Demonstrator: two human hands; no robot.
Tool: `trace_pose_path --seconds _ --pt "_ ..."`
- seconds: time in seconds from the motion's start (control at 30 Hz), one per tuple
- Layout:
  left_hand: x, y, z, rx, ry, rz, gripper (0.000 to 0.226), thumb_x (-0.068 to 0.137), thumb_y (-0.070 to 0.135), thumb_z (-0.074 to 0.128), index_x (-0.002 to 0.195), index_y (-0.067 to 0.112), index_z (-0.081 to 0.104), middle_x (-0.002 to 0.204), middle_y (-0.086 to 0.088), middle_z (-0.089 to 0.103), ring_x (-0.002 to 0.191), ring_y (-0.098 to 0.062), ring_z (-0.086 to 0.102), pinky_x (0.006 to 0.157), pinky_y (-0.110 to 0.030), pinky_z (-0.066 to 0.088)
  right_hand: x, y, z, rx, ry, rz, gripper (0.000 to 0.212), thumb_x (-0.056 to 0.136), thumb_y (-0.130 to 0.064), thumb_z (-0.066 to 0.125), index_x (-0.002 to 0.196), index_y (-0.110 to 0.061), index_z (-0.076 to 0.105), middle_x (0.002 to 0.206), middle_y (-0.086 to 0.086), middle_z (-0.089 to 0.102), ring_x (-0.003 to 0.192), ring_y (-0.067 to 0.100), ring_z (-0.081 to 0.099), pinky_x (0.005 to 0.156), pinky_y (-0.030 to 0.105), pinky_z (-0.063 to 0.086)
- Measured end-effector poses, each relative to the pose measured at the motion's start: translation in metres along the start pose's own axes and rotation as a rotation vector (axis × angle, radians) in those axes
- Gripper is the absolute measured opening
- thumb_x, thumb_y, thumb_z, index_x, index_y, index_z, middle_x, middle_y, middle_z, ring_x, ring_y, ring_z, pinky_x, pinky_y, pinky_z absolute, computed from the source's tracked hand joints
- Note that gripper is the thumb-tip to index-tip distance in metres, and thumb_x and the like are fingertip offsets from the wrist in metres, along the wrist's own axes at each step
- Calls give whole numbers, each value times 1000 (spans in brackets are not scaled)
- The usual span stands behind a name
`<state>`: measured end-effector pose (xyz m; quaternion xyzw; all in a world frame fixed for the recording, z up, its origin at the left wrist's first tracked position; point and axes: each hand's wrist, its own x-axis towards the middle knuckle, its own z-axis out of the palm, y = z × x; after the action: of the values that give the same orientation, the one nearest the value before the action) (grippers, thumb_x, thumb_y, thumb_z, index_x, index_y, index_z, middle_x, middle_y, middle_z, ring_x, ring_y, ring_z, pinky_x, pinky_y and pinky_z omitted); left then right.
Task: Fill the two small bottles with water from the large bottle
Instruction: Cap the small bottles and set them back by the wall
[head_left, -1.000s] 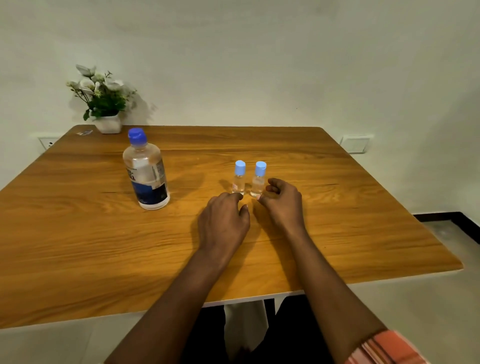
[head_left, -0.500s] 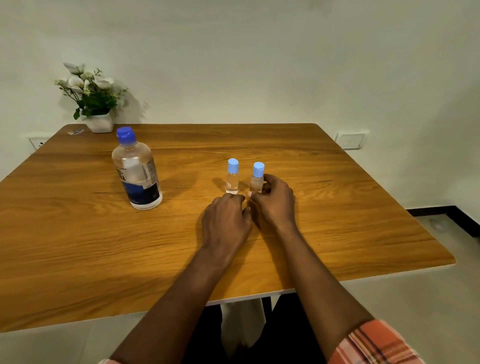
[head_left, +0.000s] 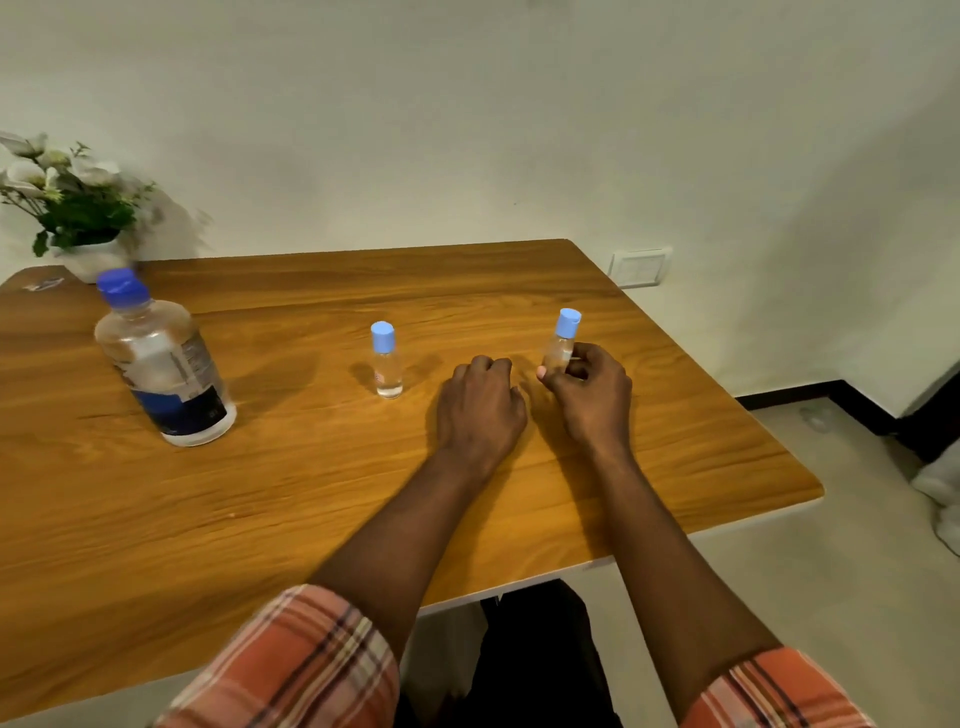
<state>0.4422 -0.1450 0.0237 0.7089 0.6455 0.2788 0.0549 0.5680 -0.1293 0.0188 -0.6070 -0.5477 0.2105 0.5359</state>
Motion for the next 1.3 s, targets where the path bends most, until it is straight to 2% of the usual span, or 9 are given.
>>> trace_pose_path --seconds 0.1,0.27,0.4,0.53,0.77,0.9,1.1,1.3 --pt "19 6 8 33 -15 4 32 94 28 50 121 13 58 120 -9 60 112 -28 53 89 -39 45 11 7 -3 -7 2 -3 37 77 -19 79 111 -15 67 94 -11 65 88 6 63 70 13 45" --pt "65 14 28 80 -69 -41 29 93 30 48 112 12 60 115 -10 60 109 -29 53 87 -40 45 53 21 4 -6 14 18 35 77 -20 79 109 -16 67 91 -11 64 87 8 63 75 21 49" --pt "100 14 48 127 -62 -8 32 94 36 44 113 15 59 115 -8 60 108 -27 53 89 -40 43 92 32 20 -13 45 31 32 78 -23 79 107 -17 67 89 -12 64 84 7 63 66 13 43" --pt "140 13 67 124 -30 33 32 95 37 44 114 16 58 116 -7 60 107 -25 53 88 -39 43 134 41 40 -13 58 56 32 79 -23 78 108 -17 66 88 -12 64 81 8 63 63 13 42" --pt "221 4 92 123 -12 -20 31 95 37 46 111 14 59 114 -9 60 108 -28 52 87 -41 44 216 59 77 -56 46 38 27 80 -24 77 103 -16 66 95 -3 70 82 13 65 69 25 49" --pt "271 -7 108 154 16 29 35 94 39 47 114 12 58 116 -12 60 109 -30 52 87 -41 43 260 69 95 -93 18 14 21 81 -26 76 98 -21 64 94 -2 71 82 15 65 75 31 53" --pt "329 -17 131 149 53 45 43 93 43 48 119 11 58 115 -13 60 107 -31 54 83 -41 45 314 82 116 -168 -5 -13 31 81 -30 76 106 -16 64 101 3 71 87 20 66 71 26 46" --pt "356 -23 144 145 86 40 42 91 44 51 112 9 59 111 -15 60 105 -33 53 78 -39 41 339 91 127 -229 3 -32 39 80 -31 77 111 -14 61 109 6 69 94 22 65 74 28 43"
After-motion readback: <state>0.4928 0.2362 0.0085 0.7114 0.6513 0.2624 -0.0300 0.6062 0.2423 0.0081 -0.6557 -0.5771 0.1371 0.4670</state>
